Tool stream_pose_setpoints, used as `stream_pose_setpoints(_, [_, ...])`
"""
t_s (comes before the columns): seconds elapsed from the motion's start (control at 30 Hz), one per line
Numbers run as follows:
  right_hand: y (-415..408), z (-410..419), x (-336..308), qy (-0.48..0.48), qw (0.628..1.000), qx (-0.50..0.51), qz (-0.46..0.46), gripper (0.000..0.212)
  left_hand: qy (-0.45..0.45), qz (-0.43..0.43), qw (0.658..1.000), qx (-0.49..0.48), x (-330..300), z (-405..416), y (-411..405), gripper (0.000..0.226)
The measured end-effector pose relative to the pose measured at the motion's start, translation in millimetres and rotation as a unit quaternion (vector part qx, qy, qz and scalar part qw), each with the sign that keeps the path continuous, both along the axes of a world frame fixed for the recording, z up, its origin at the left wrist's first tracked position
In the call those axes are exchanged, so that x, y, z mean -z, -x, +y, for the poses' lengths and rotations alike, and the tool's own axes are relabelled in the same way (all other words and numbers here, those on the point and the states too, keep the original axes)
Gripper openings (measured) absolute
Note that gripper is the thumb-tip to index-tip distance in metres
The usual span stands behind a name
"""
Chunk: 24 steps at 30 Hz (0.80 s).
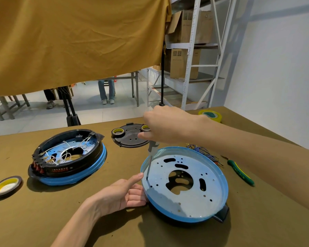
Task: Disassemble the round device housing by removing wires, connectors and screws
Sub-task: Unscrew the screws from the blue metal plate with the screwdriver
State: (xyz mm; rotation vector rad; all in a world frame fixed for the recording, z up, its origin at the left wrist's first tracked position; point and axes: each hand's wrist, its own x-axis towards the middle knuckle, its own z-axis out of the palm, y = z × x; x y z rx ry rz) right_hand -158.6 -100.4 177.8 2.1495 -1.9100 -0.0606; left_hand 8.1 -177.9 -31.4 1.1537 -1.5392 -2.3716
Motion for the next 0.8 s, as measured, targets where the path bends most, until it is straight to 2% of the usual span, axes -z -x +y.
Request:
stream_pose_setpoints(0.07, [2,3,-5,-0.052,0.992,-0.04,-0.107,0.031,0.001,-0.001,1.0,-0.002,-1,0,0,0.088])
stream_pose_setpoints(0.1, [3,5,-8,-0.08,0.982,-0.055,-0.162,0.031,0.001,0.0,1.0,-0.005,-1,1,1,0.087])
stream_pose_setpoints(0.17, [3,9,-12,-0.133,0.964,-0.071,-0.218,0.046,0.0,0.0,1.0,-0.01,-2,2,1,0.083])
stream_pose_setpoints(0.2, [1,10,-12,-0.141,0.965,-0.071,-0.211,0.049,0.0,0.001,1.0,-0.011,-2,3,1,0.082])
stream_pose_setpoints(0.27, [-3,10,-10,-0.092,0.987,-0.056,-0.123,0.044,0.006,0.001,1.0,-0.012,-2,3,1,0.081])
stream_pose_setpoints(0.33, [-7,8,-11,-0.023,0.999,-0.014,-0.03,0.057,0.011,-0.004,1.0,-0.008,-2,4,1,0.08])
stream_pose_setpoints(0.4, [-9,4,-9,0.006,1.0,0.002,-0.015,0.06,0.009,-0.007,1.0,-0.011,-4,4,1,0.078])
stream_pose_setpoints(0.47, [-7,0,-10,-0.033,0.998,-0.017,-0.053,0.042,0.004,-0.007,1.0,-0.014,-4,4,2,0.076])
stream_pose_setpoints(0.53, [-4,1,-15,-0.112,0.986,-0.043,-0.113,0.015,0.004,-0.006,1.0,-0.015,-4,4,2,0.076])
stream_pose_setpoints(0.6, [-2,3,-18,-0.15,0.979,-0.052,-0.131,0.025,0.006,-0.01,1.0,-0.016,-3,3,2,0.076])
stream_pose_setpoints(0.67, [-1,2,-16,-0.116,0.985,-0.034,-0.123,0.035,0.006,-0.012,1.0,-0.019,-2,4,3,0.077])
stream_pose_setpoints(0.73, [0,-1,-10,-0.059,0.996,0.001,-0.06,0.053,0.008,-0.01,1.0,-0.016,-2,4,2,0.081])
stream_pose_setpoints(0.8, [1,-4,-6,-0.02,1.0,0.002,-0.011,0.055,0.014,-0.008,1.0,-0.009,-2,3,2,0.085])
